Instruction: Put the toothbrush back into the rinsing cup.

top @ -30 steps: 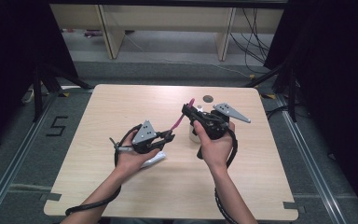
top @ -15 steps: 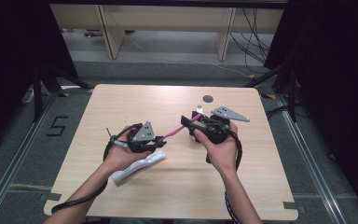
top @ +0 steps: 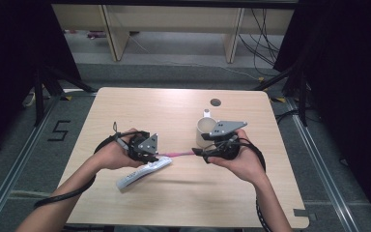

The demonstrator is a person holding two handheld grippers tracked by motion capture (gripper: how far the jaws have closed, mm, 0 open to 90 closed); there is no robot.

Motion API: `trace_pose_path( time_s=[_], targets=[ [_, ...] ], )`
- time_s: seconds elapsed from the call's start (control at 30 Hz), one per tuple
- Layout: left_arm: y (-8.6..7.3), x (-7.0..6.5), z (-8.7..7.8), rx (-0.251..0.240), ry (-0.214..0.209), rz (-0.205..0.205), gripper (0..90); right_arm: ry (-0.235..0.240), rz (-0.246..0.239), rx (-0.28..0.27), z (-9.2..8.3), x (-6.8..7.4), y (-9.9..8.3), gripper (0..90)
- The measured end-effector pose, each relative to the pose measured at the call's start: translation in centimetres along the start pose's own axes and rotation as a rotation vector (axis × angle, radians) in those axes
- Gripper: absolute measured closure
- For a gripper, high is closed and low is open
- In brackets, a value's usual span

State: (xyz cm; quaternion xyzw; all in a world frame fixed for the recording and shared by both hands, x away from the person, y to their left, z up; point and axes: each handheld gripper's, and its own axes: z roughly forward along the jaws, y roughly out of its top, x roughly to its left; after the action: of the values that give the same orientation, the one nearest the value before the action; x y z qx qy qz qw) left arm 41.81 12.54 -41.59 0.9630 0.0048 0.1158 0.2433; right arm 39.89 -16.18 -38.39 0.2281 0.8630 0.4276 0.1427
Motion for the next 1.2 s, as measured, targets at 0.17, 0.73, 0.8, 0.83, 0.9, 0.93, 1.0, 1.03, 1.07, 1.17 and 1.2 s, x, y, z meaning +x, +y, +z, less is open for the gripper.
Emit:
trace_pose_path(
  time_s=[0.17, 0.73, 0.8, 0.83, 0.9, 0.93, 1.0, 1.03, 1.07, 1.17, 1.2],
  targets=[
    [1.1, -0.4, 0.0, 0.056, -0.058, 0.076, 78.1, 0.138, -0.094, 0.160, 0.8, 0.9, 0.3, 43.6],
    [3.2, -1.2, 0.7, 0.073, -0.102, 0.145, 78.2, 0.301, -0.176, 0.368, 5.2, 2.9, 0.7, 68.1],
    [3.3, -1.2, 0.7, 0.072, -0.104, 0.148, 78.2, 0.303, -0.182, 0.375, 5.3, 3.0, 0.7, 74.3],
    [3.4, -1.3, 0.7, 0.072, -0.106, 0.148, 78.2, 0.312, -0.195, 0.376, 5.4, 3.1, 0.7, 78.3],
    [3.4, -1.3, 0.7, 0.071, -0.108, 0.154, 78.1, 0.328, -0.213, 0.382, 5.5, 3.2, 0.5, 79.6],
    [3.4, -1.3, 0.7, 0.066, -0.108, 0.153, 78.1, 0.329, -0.219, 0.383, 5.6, 3.1, 0.5, 79.8],
    [3.3, -1.2, 0.6, 0.060, -0.098, 0.144, 77.6, 0.323, -0.213, 0.381, 5.5, 3.2, 0.4, 80.0],
    [3.2, -1.1, 0.5, 0.042, -0.082, 0.125, 74.6, 0.317, -0.202, 0.381, 5.4, 3.2, 0.3, 80.0],
    [3.2, -1.1, 0.5, 0.042, -0.082, 0.125, 66.1, 0.317, -0.202, 0.381, 5.4, 3.2, 0.3, 80.0],
    [2.6, -0.6, -0.7, -0.056, 0.021, -0.017, 45.9, 0.301, -0.198, 0.351, 4.9, 2.7, -0.1, 80.6],
    [2.4, -0.6, -1.1, -0.084, 0.049, -0.038, 43.4, 0.289, -0.185, 0.344, 4.7, 2.6, -0.2, 80.7]
  ],
)
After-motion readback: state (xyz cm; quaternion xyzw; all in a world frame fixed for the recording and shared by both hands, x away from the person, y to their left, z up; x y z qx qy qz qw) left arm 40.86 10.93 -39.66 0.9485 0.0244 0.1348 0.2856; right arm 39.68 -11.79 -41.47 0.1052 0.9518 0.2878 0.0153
